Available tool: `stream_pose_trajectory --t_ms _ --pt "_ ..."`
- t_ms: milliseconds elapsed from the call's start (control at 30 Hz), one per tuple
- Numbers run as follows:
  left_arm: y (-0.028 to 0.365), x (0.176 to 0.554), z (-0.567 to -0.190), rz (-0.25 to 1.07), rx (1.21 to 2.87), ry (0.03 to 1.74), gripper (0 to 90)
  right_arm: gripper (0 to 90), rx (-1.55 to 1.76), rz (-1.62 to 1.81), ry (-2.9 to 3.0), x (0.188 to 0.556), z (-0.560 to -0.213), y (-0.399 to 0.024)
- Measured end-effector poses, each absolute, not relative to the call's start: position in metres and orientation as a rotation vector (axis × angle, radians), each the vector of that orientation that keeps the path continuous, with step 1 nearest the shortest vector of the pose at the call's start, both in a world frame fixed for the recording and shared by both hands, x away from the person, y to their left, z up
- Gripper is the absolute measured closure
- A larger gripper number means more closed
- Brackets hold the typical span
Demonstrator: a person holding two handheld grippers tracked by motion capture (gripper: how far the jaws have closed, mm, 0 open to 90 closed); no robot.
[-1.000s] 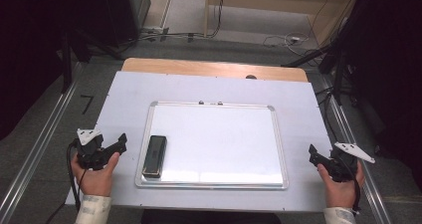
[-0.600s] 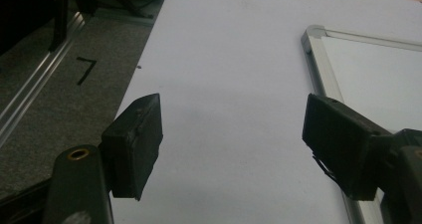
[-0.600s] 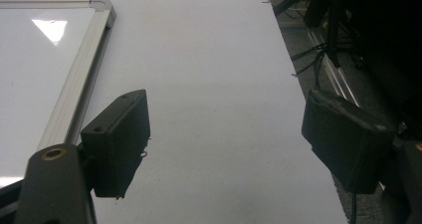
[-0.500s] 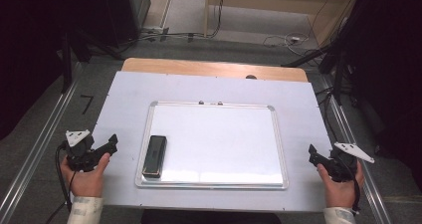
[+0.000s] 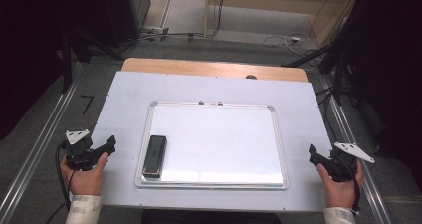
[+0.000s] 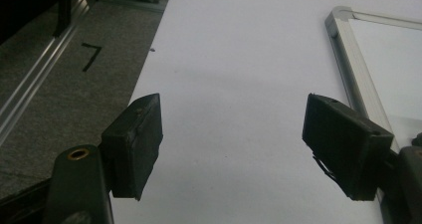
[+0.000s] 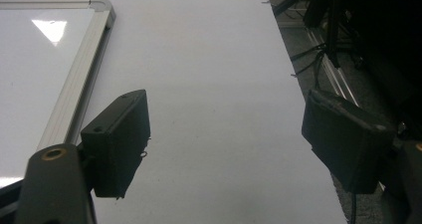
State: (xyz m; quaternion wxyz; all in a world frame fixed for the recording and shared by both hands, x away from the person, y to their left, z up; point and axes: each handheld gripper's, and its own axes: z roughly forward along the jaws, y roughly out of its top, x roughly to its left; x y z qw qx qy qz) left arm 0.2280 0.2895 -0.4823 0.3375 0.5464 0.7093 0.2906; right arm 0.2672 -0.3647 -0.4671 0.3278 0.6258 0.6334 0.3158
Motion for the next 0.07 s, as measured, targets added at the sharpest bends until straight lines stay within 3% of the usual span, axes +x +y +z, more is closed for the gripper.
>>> stream_pose_trajectory --t_ms 67 --pt "0.2899 0.2283 -0.4825 0.754 1.425 1.85 24.7 18.1 1.638 0.825 1.658 0.2672 -0.4671 -0.3652"
